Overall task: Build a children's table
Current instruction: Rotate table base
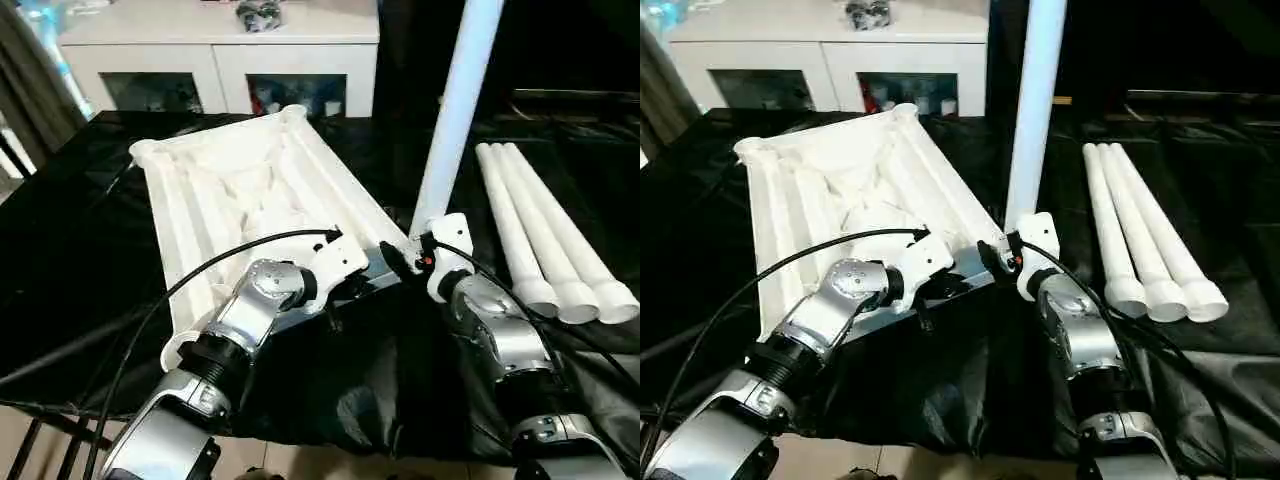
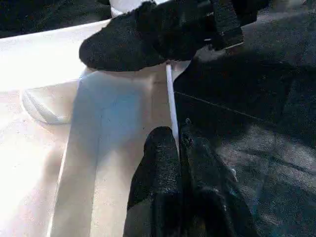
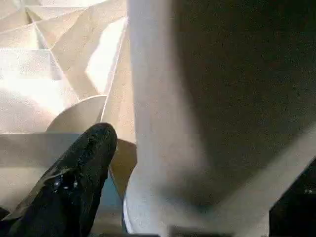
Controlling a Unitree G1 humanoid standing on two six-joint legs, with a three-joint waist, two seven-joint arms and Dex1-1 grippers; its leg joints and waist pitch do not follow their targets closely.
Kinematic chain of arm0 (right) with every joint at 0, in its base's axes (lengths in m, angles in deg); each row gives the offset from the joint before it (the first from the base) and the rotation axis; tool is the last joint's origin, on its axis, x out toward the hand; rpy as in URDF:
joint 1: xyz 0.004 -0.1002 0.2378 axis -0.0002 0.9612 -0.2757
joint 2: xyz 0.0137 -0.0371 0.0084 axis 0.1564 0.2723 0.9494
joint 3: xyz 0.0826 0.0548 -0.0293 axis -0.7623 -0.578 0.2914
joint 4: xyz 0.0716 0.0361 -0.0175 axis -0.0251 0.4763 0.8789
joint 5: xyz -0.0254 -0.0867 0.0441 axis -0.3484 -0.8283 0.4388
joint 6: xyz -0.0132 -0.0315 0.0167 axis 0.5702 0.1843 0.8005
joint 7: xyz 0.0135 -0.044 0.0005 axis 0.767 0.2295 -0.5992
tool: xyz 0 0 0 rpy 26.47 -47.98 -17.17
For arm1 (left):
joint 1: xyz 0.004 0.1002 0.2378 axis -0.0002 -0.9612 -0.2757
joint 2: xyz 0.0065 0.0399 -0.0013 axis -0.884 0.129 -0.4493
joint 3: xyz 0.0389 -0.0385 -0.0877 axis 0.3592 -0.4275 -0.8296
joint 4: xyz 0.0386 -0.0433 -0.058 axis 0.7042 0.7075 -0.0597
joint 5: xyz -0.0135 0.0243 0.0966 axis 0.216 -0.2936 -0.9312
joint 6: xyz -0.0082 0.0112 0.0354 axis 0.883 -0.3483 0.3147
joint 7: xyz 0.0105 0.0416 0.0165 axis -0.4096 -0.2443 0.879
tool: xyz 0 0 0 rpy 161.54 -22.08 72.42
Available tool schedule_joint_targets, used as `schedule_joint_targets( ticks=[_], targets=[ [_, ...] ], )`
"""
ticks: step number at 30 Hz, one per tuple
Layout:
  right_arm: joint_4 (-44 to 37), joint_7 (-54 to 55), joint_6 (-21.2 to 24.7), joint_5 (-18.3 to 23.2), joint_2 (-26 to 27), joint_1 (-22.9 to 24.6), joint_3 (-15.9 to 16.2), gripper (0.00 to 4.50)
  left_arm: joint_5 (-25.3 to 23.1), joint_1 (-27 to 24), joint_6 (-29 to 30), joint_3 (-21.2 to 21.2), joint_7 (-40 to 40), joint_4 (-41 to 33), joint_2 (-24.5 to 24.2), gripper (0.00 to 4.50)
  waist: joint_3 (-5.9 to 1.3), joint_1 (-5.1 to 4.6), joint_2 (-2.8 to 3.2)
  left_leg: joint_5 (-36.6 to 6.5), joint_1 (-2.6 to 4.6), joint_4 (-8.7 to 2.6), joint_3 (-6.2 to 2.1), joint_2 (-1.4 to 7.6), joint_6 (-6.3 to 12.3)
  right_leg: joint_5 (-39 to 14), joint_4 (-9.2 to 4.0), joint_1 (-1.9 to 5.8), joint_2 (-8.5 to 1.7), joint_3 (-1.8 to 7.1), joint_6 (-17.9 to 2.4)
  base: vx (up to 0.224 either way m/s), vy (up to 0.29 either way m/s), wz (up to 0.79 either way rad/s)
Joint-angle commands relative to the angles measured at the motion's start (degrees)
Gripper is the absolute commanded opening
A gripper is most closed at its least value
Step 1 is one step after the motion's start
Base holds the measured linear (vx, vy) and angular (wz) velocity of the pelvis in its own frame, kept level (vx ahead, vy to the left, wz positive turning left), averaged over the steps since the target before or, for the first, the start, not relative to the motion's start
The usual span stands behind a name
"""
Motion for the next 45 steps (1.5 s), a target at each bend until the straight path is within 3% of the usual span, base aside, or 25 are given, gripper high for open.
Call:
schedule_joint_targets(
  ticks=[1,2,4,7,8,10,12,14,17,21,22,26,27,28,30,31,34,36,37,38,39,40,42,43,45],
  targets=[
    [-4.7,-5.0,0.8,1.2,-1.8,2.9,1.6,3.97,0.3,0.6,-2.4,2.6,1.7,-1.4,1.8,0.0,-3.67,0.29,-0.83,-12.5,1.55,-4.34,-1.59,3.34,3.94,-9.4,-3.98,2.08,-3.26,2.25,-13.0,0.0,0.0,0.0],
    [-7.6,-6.9,1.2,2.0,-3.6,4.4,1.1,3.97,0.3,0.8,-2.6,2.5,1.7,-1.1,1.7,0.0,-3.78,0.89,-0.93,-11.2,1.67,-4.2,-1.54,3.44,4.77,-8.3,-3.84,2.2,-3.33,2.37,-13.0,0.0,0.0,0.0],
    [-12.5,-10.9,2.1,3.8,-7.2,7.1,0.1,3.97,0.3,1.1,-3.1,2.5,1.9,-0.5,1.5,0.0,-3.93,1.36,-1.22,-8.1,1.19,-3.99,-1.62,3.46,6.35,-5.5,-3.31,2.58,-3.37,2.3,-13.2,0.0,0.0,0.0],
    [-18.3,-16.6,3.8,7.4,-11.9,10.7,-2.3,3.97,0.3,1.6,-3.9,2.1,1.1,0.5,1.6,0.0,-3.86,2.11,-1.53,-7.7,1.16,-3.83,-1.56,3.57,7.82,-6.1,-3.31,2.54,-3.56,2.35,-13.0,0.0,0.0,0.0],
    [-19.9,-18.6,4.0,8.4,-13.5,11.8,-2.8,3.97,0.7,1.9,-3.8,1.4,0.5,0.8,1.9,0.0,-3.81,2.03,-1.61,-7.6,0.85,-3.89,-1.67,3.46,8.01,-7.2,-3.38,2.67,-3.62,2.18,-12.9,0.0,0.0,0.0],
    [-21.7,-20.7,4.3,9.5,-15.3,13.0,-3.4,4.03,1.3,2.2,-3.5,0.8,0.5,0.9,2.0,0.44,-3.56,2.04,-1.76,-9.4,1.02,-3.95,-1.61,3.48,7.61,-11.1,-3.93,2.42,-3.65,2.19,-12.3,0.0,0.0,0.0],
    [-24.6,-24.1,5.5,11.9,-18.0,14.8,-4.7,4.03,1.9,2.6,-3.5,-0.1,0.1,0.7,1.8,0.44,-3.58,2.34,-1.75,-10.2,1.21,-4.0,-1.65,3.61,7.25,-13.3,-4.24,2.39,-3.64,2.22,-11.6,0.0,0.0,0.0],
    [-26.2,-25.7,6.7,13.5,-19.5,15.7,-5.4,4.03,2.1,3.2,-4.7,-1.5,-1.9,0.8,1.4,0.78,-3.58,2.21,-1.87,-9.8,0.84,-4.02,-1.79,3.54,7.49,-12.4,-4.0,2.63,-3.52,2.14,-11.6,0.0,0.0,0.0],
    [-27.6,-26.9,8.3,14.3,-20.8,16.3,-5.2,4.03,3.3,4.5,-4.9,-4.9,-4.7,0.4,-0.2,0.78,-3.63,1.86,-2.03,-9.1,0.39,-3.9,-1.91,3.24,7.86,-12.2,-3.87,2.83,-3.58,1.81,-11.4,0.0,0.0,0.0],
    [-31.5,-27.5,11.8,14.5,-21.6,18.0,-3.2,4.03,4.4,6.2,-2.8,-10.3,-8.3,-1.3,-5.1,0.78,-3.51,1.15,-1.93,-8.8,0.39,-3.76,-2.0,3.01,7.78,-14.0,-3.96,2.53,-3.28,1.7,-10.9,0.0,0.0,0.0],
    [-32.2,-27.3,12.4,14.0,-21.7,18.4,-2.3,4.03,4.1,6.4,-2.5,-11.2,-9.3,-1.4,-6.5,0.78,-3.52,1.12,-2.28,-8.9,0.46,-3.71,-1.94,3.0,7.72,-14.1,-3.98,2.44,-3.21,1.7,-10.9,0.0,0.0,0.0],
    [-34.8,-28.1,16.1,14.3,-21.0,19.7,1.7,4.03,0.3,7.4,0.9,-14.3,-15.3,0.4,-15.3,0.62,-3.68,1.12,-1.73,-7.8,0.6,-3.66,-2.16,3.08,7.16,-12.1,-3.44,2.29,-3.01,1.79,-11.1,0.0,0.0,0.0],
    [-34.8,-28.1,16.1,14.3,-21.0,19.7,1.7,3.85,0.3,7.4,0.9,-14.3,-15.3,0.4,-15.3,0.62,-3.65,1.03,-1.62,-7.9,0.71,-3.65,-2.11,3.01,6.94,-11.6,-3.36,2.11,-2.87,1.79,-11.5,0.0,0.0,0.0],
    [-34.0,-28.1,17.2,13.8,-20.3,19.2,3.1,3.74,-1.6,7.6,2.0,-14.5,-17.3,2.2,-18.8,0.51,-3.67,1.1,-1.45,-8.1,0.89,-3.72,-2.11,3.1,6.45,-11.4,-3.32,2.05,-2.87,1.82,-11.8,0.0,0.0,0.0],
    [-32.2,-26.8,18.9,12.1,-19.5,18.0,4.5,3.63,-2.4,7.5,3.0,-14.5,-18.6,3.8,-20.8,0.42,-3.59,1.04,-1.31,-8.6,0.93,-3.86,-2.12,3.1,5.76,-11.0,-3.25,2.04,-2.82,1.85,-12.0,0.0,0.0,0.0],
    [-29.7,-24.7,20.1,9.7,-18.3,16.3,6.1,3.54,-3.3,7.4,4.3,-14.6,-19.8,5.5,-22.6,0.39,-3.68,1.08,-0.7,-8.4,1.06,-3.89,-2.27,3.06,5.01,-10.1,-2.92,1.89,-2.77,1.79,-12.6,0.0,0.0,0.0],
    [-26.5,-22.2,21.8,7.8,-16.1,13.2,8.1,3.29,-5.9,6.9,6.1,-12.7,-20.3,7.6,-24.9,0.14,-3.56,0.83,-0.7,-10.2,1.26,-4.08,-2.1,2.98,2.95,-10.4,-3.08,1.72,-2.82,1.97,-13.1,0.0,0.0,0.0],
    [-25.1,-21.9,21.6,6.9,-15.1,11.3,9.4,3.2,-6.5,6.5,7.5,-11.7,-19.9,8.1,-25.2,0.04,-3.6,1.43,-0.29,-11.0,1.78,-4.08,-2.02,3.32,2.04,-9.8,-3.17,1.53,-3.09,2.22,-13.1,0.0,0.0,0.0],
    [-24.9,-21.9,21.5,6.8,-15.0,11.1,9.6,3.12,-6.5,6.5,7.6,-11.6,-19.9,8.1,-25.2,0.0,-3.66,1.28,-0.46,-10.6,1.52,-4.12,-2.02,3.18,1.69,-8.0,-2.79,1.73,-2.87,2.18,-13.7,0.0,0.0,0.0],
    [-24.2,-21.9,21.0,6.2,-14.8,10.2,10.5,3.05,-6.6,6.3,8.3,-11.4,-19.9,8.4,-25.0,0.0,-3.78,1.75,-0.45,-9.7,1.59,-4.04,-1.96,3.29,1.68,-6.3,-2.63,1.77,-3.01,2.22,-13.8,0.0,0.0,0.0],
    [-22.5,-21.2,20.3,5.1,-14.1,8.6,11.5,2.93,-7.0,6.0,9.4,-10.7,-19.7,8.9,-24.9,0.0,-3.82,1.81,-0.22,-9.4,1.52,-4.03,-2.02,3.28,1.63,-5.4,-2.4,1.82,-3.05,2.2,-14.0,0.0,0.0,0.0],
    [-22.1,-20.9,20.3,5.0,-14.0,8.3,11.7,2.84,-7.2,6.0,9.6,-10.5,-19.7,9.1,-24.9,0.0,-3.71,1.79,-0.37,-9.3,1.21,-4.09,-1.98,3.15,1.59,-5.0,-2.44,1.98,-3.06,2.14,-14.1,0.0,0.0,0.0],
    [-20.7,-20.1,20.5,4.2,-13.6,7.3,12.1,2.69,-7.6,5.7,9.5,-9.6,-18.9,9.4,-25.0,0.0,-3.84,1.98,-0.26,-9.9,1.34,-4.01,-2.05,3.18,1.34,-5.2,-2.44,2.03,-3.28,2.19,-14.2,0.0,0.0,0.0],
    [-19.5,-19.7,20.7,3.5,-13.2,6.4,12.4,2.59,-7.8,5.4,9.2,-8.8,-17.5,9.4,-24.9,0.0,-3.77,1.9,-0.46,-10.1,1.21,-4.09,-2.04,3.16,1.33,-5.2,-2.45,2.13,-3.21,2.18,-14.2,0.0,0.0,0.0],
    [-16.4,-18.2,20.4,2.0,-12.2,4.6,12.8,2.49,-8.0,3.7,9.0,-6.2,-11.9,7.3,-25.3,0.0,-3.81,1.98,-0.25,-10.1,1.32,-4.09,-2.12,3.2,1.12,-6.1,-2.57,2.04,-3.5,2.24,-14.3,0.0,0.0,0.0]
  ],
)
